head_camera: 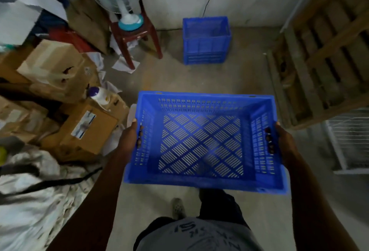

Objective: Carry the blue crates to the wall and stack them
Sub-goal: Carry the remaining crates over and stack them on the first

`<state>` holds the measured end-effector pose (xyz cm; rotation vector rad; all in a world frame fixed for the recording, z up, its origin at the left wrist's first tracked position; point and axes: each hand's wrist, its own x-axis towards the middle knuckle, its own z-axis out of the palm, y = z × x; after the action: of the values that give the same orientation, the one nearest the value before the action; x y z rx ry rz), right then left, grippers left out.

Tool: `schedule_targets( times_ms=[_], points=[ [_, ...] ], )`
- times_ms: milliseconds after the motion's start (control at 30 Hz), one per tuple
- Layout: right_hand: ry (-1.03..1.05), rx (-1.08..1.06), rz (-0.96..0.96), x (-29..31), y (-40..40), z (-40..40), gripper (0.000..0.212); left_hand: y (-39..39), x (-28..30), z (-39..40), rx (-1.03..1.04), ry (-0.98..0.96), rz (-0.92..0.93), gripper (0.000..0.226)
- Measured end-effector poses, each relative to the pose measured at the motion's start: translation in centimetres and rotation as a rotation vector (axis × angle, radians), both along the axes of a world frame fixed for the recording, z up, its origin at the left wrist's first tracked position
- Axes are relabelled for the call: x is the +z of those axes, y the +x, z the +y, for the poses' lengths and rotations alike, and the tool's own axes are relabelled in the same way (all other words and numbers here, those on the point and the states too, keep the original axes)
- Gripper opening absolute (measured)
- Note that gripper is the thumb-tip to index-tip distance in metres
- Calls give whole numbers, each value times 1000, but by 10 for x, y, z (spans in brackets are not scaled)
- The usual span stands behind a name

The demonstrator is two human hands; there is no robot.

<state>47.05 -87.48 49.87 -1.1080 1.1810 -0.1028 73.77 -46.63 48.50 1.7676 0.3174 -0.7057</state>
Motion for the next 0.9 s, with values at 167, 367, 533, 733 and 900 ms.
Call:
schedule_targets(
  times_ms=[167, 367, 533, 733, 900],
  points=[
    [-3, -46, 1, -15, 66, -72, 48, 81, -3, -94, -55, 22, -41, 44],
    [-26, -13, 9, -11, 150, -177, 48, 159, -2, -192, -34, 3, -6, 50],
    [-42, 25, 10, 0, 226, -255, 47, 222, 5, -262, -28, -43, 58, 50],
    [-62, 35, 24, 0, 333, -327, 46, 320, 6, -330, -24, -57, 79, 49],
    [-93, 36, 32, -5, 429, -369, 47, 417, 1, -381, -37, -53, 48, 49]
  ],
)
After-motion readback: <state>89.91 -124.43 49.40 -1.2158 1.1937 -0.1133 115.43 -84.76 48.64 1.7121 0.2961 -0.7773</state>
